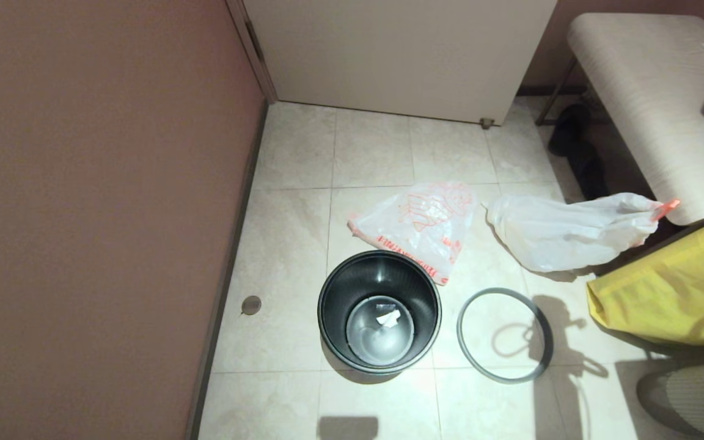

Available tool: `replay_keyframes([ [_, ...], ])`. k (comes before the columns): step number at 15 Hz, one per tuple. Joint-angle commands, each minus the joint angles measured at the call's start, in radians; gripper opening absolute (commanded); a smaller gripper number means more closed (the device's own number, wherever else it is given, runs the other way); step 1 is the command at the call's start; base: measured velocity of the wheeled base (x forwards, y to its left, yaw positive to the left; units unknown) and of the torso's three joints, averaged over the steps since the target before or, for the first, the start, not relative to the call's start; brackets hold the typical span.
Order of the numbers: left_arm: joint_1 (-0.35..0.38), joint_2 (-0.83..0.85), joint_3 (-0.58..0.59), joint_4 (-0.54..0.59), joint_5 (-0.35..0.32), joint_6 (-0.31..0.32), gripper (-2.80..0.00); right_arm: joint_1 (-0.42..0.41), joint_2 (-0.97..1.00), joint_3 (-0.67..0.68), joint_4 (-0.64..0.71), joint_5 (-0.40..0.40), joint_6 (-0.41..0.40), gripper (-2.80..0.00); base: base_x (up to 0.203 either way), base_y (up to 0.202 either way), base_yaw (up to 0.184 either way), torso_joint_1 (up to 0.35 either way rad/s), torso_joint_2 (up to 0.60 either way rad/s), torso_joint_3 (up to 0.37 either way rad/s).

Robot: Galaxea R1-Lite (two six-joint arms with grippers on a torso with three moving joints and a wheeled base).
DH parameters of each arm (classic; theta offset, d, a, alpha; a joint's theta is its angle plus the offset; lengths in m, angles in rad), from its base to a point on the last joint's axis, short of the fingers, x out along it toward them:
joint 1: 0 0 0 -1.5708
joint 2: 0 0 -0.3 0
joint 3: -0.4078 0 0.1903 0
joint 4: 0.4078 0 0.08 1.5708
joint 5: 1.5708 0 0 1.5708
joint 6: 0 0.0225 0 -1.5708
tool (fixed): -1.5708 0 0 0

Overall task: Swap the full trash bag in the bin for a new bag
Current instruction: Pick up a new trash bag

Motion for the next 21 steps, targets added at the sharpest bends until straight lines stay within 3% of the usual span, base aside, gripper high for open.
replay_keyframes([
  [1, 0.001, 0.001, 0.000, 0.001, 0.002, -0.001, -2.80, 0.048, -0.018, 0.054, -0.055, 0.001, 0.012, -2.80, 0.000, 0.000, 0.000, 0.000, 0.00, 0.000],
  [8, 0.001, 0.001, 0.000, 0.001, 0.000, -0.001, -2.80, 0.243, 0.268, 0.017, -0.432, -0.001, 0.074, -2.80, 0.000, 0.000, 0.000, 0.000, 0.00, 0.000],
  [12, 0.001, 0.001, 0.000, 0.001, 0.000, -0.001, -2.80, 0.305, 0.599, -0.194, -0.670, 0.025, 0.109, -2.80, 0.000, 0.000, 0.000, 0.000, 0.00, 0.000],
  [15, 0.001, 0.001, 0.000, 0.001, 0.000, -0.001, -2.80, 0.348, 0.836, -0.270, -1.120, 0.076, 0.014, -2.80, 0.000, 0.000, 0.000, 0.000, 0.00, 0.000],
  [16, 0.001, 0.001, 0.000, 0.001, 0.000, -0.001, -2.80, 0.382, 0.898, -0.283, -1.270, 0.087, -0.065, 0.00, 0.000, 0.000, 0.000, 0.000, 0.00, 0.000],
  [17, 0.001, 0.001, 0.000, 0.001, 0.000, -0.001, -2.80, 0.412, 0.943, -0.289, -1.363, 0.098, -0.126, 0.00, 0.000, 0.000, 0.000, 0.000, 0.00, 0.000],
  [19, 0.001, 0.001, 0.001, 0.001, 0.000, -0.001, -2.80, 0.431, 1.019, -0.295, -1.525, 0.165, -0.325, 0.00, 0.000, 0.000, 0.000, 0.000, 0.00, 0.000],
  [21, 0.001, 0.001, 0.000, 0.001, 0.000, -0.001, -2.80, 0.433, 1.060, -0.297, -1.612, 0.217, -0.464, 0.00, 0.000, 0.000, 0.000, 0.000, 0.00, 0.000],
])
